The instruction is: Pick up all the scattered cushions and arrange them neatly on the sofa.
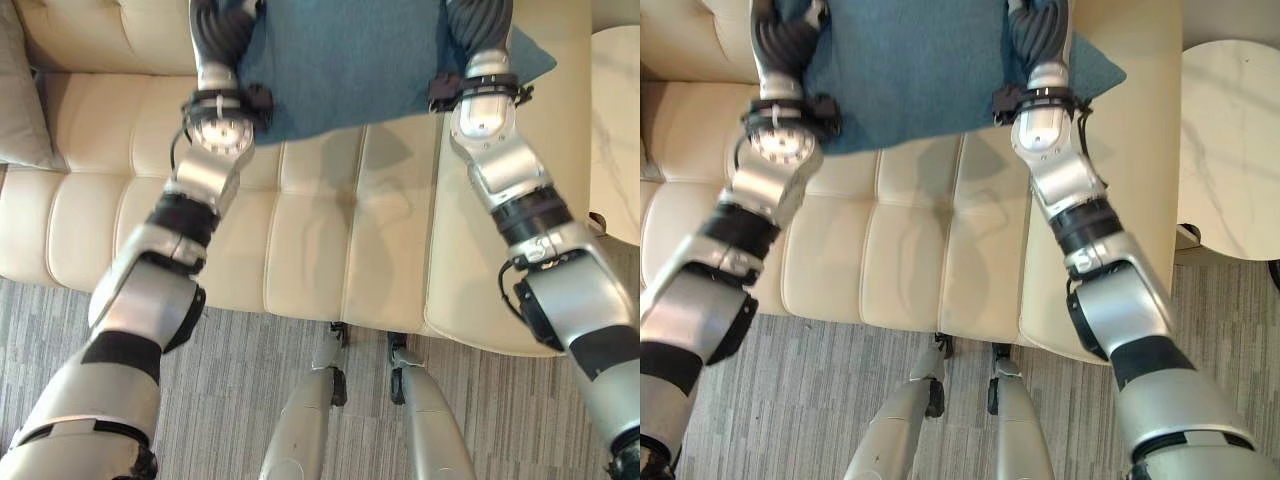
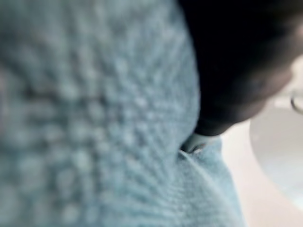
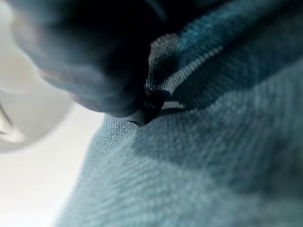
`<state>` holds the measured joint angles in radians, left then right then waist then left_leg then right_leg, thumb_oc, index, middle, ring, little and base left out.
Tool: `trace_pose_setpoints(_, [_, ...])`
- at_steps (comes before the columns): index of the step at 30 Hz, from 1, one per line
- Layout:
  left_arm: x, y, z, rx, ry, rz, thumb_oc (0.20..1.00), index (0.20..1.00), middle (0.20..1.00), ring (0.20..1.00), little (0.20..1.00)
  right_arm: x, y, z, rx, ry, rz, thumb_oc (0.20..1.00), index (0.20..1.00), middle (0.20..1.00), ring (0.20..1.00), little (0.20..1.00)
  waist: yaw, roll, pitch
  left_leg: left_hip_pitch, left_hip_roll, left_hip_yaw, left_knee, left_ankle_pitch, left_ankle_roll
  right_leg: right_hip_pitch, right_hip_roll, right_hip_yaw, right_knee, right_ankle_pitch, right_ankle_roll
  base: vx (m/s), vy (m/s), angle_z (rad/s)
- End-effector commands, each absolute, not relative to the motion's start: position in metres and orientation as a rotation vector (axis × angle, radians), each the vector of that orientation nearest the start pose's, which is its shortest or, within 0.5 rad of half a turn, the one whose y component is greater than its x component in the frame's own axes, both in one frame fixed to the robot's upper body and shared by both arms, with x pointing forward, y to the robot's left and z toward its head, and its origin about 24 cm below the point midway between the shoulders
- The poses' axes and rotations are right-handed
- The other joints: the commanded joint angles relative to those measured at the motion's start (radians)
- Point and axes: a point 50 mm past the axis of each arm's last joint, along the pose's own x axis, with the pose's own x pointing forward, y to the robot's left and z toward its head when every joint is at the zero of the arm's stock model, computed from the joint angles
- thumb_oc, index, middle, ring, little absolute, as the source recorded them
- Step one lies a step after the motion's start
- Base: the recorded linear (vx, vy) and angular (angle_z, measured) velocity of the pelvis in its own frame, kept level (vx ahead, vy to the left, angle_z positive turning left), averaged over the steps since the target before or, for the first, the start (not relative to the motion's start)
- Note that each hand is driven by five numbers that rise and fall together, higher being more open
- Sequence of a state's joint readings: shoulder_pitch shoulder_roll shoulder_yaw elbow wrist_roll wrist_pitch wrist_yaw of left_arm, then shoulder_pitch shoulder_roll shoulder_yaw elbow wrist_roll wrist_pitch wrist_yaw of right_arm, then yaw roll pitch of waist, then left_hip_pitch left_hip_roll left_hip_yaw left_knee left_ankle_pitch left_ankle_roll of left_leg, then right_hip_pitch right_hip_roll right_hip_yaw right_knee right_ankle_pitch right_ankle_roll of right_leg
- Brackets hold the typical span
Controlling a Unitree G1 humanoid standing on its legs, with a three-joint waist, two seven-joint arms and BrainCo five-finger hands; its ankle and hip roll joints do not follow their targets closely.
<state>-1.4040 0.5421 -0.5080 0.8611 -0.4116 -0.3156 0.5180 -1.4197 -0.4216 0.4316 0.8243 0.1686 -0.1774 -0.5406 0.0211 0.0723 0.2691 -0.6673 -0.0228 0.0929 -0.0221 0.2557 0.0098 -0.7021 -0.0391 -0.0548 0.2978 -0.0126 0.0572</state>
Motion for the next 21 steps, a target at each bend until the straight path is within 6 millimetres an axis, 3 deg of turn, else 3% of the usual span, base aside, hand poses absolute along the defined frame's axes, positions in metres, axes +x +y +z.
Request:
trace_pose_setpoints(1, [0.362,0.125,0.431,0.234,-1.066,0.206,1.000,1.000,1.000,1.000,1.000,0.362,-0.064,0.411,-0.309,-1.032,-0.052,1.000,1.000,1.000,1.000,1.000,0.009,-0.048,0.038,0.065,-0.020,-0.008,0.052,-0.190,-0.052,0.060,-0.064,0.019,-0.259,0.119,0.112,-0.06,-0.106,0.11])
trace_pose_setpoints(5, [0.372,0.149,0.430,0.276,-0.974,0.279,1.000,1.000,1.000,1.000,1.000,0.375,-0.078,0.406,-0.324,-0.934,-0.062,1.000,1.000,1.000,1.000,1.000,0.016,-0.039,0.062,0.039,-0.016,-0.024,0.023,-0.158,-0.061,0.028,-0.062,0.008,-0.262,0.123,0.111,-0.04,-0.075,0.11])
trace_pose_setpoints(8, [0.390,0.192,0.394,0.308,-0.792,0.345,1.000,1.000,1.000,1.000,1.000,0.391,-0.093,0.378,-0.403,-0.824,-0.048,1.000,1.000,1.000,1.000,1.000,0.012,-0.032,0.084,0.023,-0.011,-0.033,-0.021,-0.118,-0.077,0.000,-0.055,-0.005,-0.261,0.121,0.109,-0.05,-0.079,0.20])
trace_pose_setpoints(9, [0.390,0.192,0.393,0.307,-0.791,0.344,1.000,1.000,1.000,1.000,1.000,0.391,-0.093,0.378,-0.404,-0.823,-0.048,1.000,1.000,1.000,1.000,1.000,0.011,-0.032,0.082,0.023,-0.011,-0.034,-0.023,-0.117,-0.077,-0.001,-0.055,-0.006,-0.261,0.121,0.109,-0.05,-0.026,0.36])
trace_pose_setpoints(10, [0.399,0.222,0.348,0.342,-0.658,0.383,1.000,1.000,1.000,1.000,1.000,0.398,-0.105,0.352,-0.417,-0.759,-0.043,1.000,1.000,1.000,1.000,1.000,0.003,-0.031,0.089,0.017,-0.006,-0.033,-0.040,-0.102,-0.084,-0.018,-0.051,-0.011,-0.255,0.120,0.105,-0.05,0.005,0.35])
trace_pose_setpoints(12, [0.403,0.238,0.313,0.286,-0.570,0.405,1.000,1.000,1.000,1.000,1.000,0.402,-0.112,0.335,-0.408,-0.720,-0.053,1.000,1.000,1.000,1.000,1.000,0.001,-0.037,0.094,0.011,-0.004,-0.034,-0.039,-0.099,-0.084,-0.025,-0.046,-0.010,-0.256,0.123,0.105,-0.05,0.002,0.08])
trace_pose_setpoints(16, [0.401,0.246,0.278,0.157,-0.525,0.401,1.000,1.000,1.000,1.000,1.000,0.403,-0.131,0.314,-0.382,-0.684,-0.095,1.000,1.000,1.000,1.000,1.000,0.001,-0.045,0.093,0.012,0.000,-0.032,-0.042,-0.098,-0.086,-0.023,-0.041,-0.007,-0.262,0.128,0.102,-0.04,-0.011,-0.06])
trace_pose_setpoints(21, [0.392,0.240,0.279,0.169,-0.611,0.346,1.000,1.000,1.000,1.000,1.000,0.394,-0.151,0.311,-0.369,-0.729,-0.124,1.000,1.000,1.000,1.000,1.000,-0.004,-0.049,0.087,0.032,0.004,-0.033,-0.044,-0.100,-0.088,-0.004,-0.038,-0.006,-0.269,0.128,0.099,-0.02,-0.001,-0.03])
